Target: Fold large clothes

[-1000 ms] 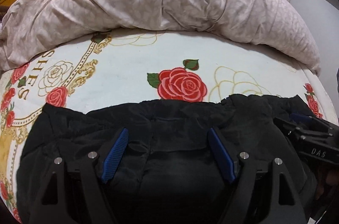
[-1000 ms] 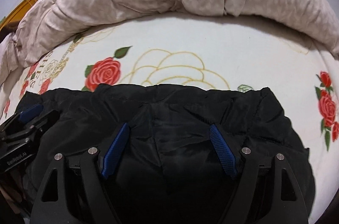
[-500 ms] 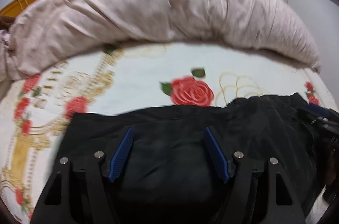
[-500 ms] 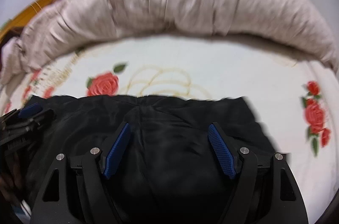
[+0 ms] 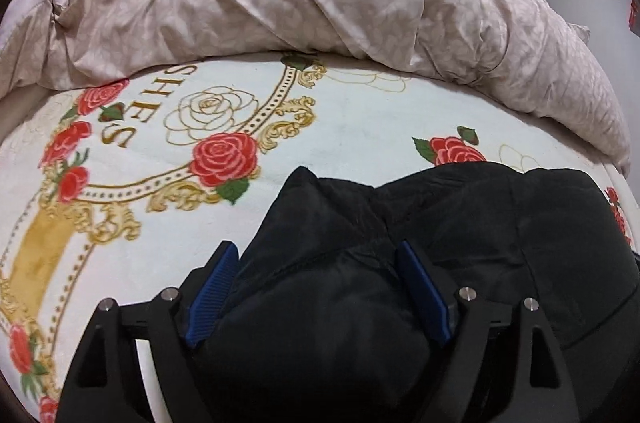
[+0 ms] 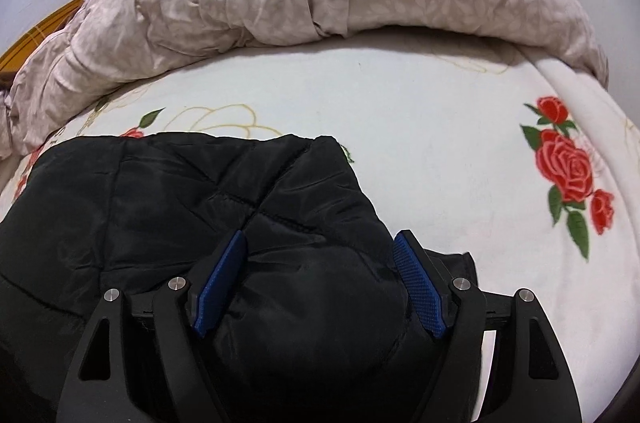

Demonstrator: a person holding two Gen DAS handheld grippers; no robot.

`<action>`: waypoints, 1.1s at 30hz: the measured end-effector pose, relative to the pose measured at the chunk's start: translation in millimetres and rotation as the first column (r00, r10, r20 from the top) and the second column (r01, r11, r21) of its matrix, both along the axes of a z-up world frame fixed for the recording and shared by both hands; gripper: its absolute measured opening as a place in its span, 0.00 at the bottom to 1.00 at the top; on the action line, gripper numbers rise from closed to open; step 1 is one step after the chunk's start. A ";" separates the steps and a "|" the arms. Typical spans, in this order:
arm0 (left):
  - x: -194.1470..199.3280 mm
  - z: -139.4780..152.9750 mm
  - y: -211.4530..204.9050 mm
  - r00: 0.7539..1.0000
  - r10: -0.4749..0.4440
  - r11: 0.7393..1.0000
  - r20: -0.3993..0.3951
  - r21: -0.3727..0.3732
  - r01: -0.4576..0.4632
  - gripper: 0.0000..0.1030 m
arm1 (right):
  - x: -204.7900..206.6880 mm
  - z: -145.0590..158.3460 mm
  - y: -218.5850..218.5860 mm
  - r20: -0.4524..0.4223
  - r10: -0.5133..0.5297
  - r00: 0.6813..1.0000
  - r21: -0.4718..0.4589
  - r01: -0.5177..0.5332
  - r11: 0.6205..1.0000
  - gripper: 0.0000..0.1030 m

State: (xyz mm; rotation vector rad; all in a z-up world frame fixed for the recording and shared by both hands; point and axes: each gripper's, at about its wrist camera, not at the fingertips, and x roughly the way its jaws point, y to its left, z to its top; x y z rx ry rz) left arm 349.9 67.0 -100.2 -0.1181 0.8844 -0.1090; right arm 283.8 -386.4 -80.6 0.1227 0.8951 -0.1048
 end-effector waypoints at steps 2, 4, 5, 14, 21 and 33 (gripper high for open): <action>4.3 -4.4 -4.0 1.000 0.002 1.000 0.000 0.000 -0.002 0.82 | 2.8 -5.2 -1.3 0.003 -0.005 1.000 0.002 0.005 1.000 0.74; 7.2 -6.0 -6.4 1.000 0.007 1.000 -0.005 0.005 -0.007 0.83 | 4.1 -8.4 -3.2 -0.005 -0.012 1.000 0.012 0.013 1.000 0.74; 8.0 -5.6 -6.2 1.000 0.010 1.000 -0.011 0.008 -0.010 0.83 | 4.7 -8.3 -3.6 -0.011 -0.014 1.000 0.014 0.014 1.000 0.74; -40.5 67.2 -8.0 0.999 0.036 0.997 0.016 0.062 -0.037 0.77 | -47.7 68.7 13.5 0.058 0.007 0.998 -0.010 -0.007 1.000 0.74; -102.6 97.9 -44.8 0.998 -0.059 0.998 0.015 0.019 0.059 0.77 | -95.1 83.8 46.7 0.039 0.078 0.996 -0.028 -0.077 0.997 0.74; -88.3 48.8 -79.3 0.990 -0.105 0.993 -0.095 0.051 0.110 0.82 | -77.6 31.1 41.2 -0.109 0.087 0.990 -0.018 -0.089 0.996 0.75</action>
